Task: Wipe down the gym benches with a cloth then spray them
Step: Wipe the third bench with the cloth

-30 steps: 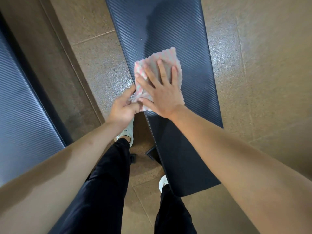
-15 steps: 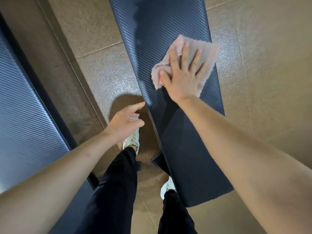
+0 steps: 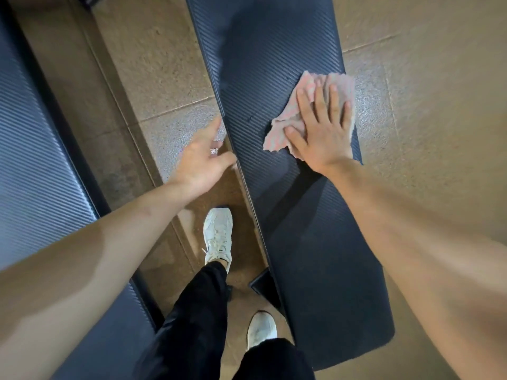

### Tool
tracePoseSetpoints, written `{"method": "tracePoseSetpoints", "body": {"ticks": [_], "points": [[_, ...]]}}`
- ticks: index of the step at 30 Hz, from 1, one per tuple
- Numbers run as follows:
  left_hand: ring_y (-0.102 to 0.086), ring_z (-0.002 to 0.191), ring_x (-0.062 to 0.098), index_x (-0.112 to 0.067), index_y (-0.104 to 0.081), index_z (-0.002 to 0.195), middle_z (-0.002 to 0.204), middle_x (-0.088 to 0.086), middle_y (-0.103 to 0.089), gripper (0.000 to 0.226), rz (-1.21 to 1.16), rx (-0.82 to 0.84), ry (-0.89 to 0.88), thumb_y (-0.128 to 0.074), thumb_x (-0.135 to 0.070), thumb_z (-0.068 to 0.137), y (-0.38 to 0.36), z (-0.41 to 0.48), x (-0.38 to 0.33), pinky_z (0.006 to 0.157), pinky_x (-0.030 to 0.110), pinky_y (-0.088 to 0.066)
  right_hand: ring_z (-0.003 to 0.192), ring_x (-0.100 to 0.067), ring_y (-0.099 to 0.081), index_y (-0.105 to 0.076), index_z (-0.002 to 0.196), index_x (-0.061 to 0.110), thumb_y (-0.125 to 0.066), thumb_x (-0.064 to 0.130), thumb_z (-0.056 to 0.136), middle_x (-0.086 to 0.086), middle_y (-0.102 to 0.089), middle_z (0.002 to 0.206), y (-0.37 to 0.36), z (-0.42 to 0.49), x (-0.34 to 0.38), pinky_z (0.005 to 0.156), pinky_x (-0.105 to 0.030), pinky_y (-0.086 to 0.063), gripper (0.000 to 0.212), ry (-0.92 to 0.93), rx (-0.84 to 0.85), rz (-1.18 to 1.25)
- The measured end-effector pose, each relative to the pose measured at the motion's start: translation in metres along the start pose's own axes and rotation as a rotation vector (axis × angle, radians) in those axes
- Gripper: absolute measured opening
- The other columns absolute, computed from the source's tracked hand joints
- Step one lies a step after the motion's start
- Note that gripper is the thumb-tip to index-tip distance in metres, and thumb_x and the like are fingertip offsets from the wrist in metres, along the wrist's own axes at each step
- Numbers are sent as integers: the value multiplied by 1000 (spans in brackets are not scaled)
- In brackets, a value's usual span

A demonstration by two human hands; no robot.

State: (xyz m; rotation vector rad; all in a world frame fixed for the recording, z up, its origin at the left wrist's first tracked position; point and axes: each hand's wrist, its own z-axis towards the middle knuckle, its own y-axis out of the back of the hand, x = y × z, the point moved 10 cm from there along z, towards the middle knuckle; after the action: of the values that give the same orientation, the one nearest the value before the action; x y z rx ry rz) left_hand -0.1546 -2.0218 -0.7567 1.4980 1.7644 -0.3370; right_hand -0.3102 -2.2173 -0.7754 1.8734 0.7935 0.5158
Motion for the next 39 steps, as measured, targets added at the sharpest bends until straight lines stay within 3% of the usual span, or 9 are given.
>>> {"method": "tracePoseSetpoints", "body": {"ticks": [6,12,15,18,22,25,30,35,39], "points": [[-62,118,3,-28,-25,161,145,-20,-53,94,-147,90,75,-70,-18,79,-22,3,-1,110,30,-47,157,-32,12,6,163,30,-12,66,100,-8,10,171,5,12,-14,125,-59,0,75,-183,-17,115],[-64,104,-5,-24,-35,157,143,-19,-51,78,-207,71,90,-66,3,90,-19,2,-9,78,2,-47,154,-43,16,10,161,37,-13,75,94,-10,14,171,10,22,8,120,-68,3,81,-279,12,169],[-71,94,-2,-33,-53,130,109,-16,-72,60,-258,72,96,-65,8,87,-18,6,-3,88,12,-51,153,-48,13,10,161,37,-14,75,94,-10,9,171,16,23,54,117,-73,5,81,-59,18,82],[-69,103,11,-15,-54,137,110,-2,-74,66,-265,105,82,-71,-11,74,-13,5,-6,102,29,-50,154,-49,10,4,162,35,-20,70,97,-5,3,172,16,14,107,117,-74,-2,78,256,-21,-34],[-66,81,-2,-21,-58,115,84,-13,-73,44,-311,97,46,-61,-5,74,-17,1,-18,76,13,-49,156,-43,2,-12,163,37,-24,64,98,4,-6,172,8,12,129,119,-71,-3,71,553,-28,-66],[-68,86,-9,-19,-49,142,98,-5,-72,72,-286,48,119,-66,-17,71,-15,-2,-17,79,9,-50,157,-37,-4,-15,162,37,-21,64,99,5,-13,171,14,25,107,119,-66,-2,69,617,-53,-81],[-59,120,15,-24,-46,150,138,-7,-56,82,-26,-20,149,-66,-35,71,9,3,-22,112,40,-45,157,-35,8,-1,163,32,-16,65,100,-3,2,172,39,78,13,122,-64,4,73,144,-77,37],[-57,121,11,-23,-45,151,141,-12,-51,67,41,-161,61,-72,-20,90,44,36,-46,97,21,-45,156,-41,9,5,163,29,-11,66,100,-10,7,172,46,98,-26,123,-62,1,75,-343,-81,288],[-52,120,8,-25,-32,158,144,-11,-41,81,78,-238,-3,-75,-18,90,80,87,-71,96,19,-43,155,-44,13,5,163,31,-12,65,101,-9,3,172,53,110,8,122,-68,2,72,-278,-70,269]]}}
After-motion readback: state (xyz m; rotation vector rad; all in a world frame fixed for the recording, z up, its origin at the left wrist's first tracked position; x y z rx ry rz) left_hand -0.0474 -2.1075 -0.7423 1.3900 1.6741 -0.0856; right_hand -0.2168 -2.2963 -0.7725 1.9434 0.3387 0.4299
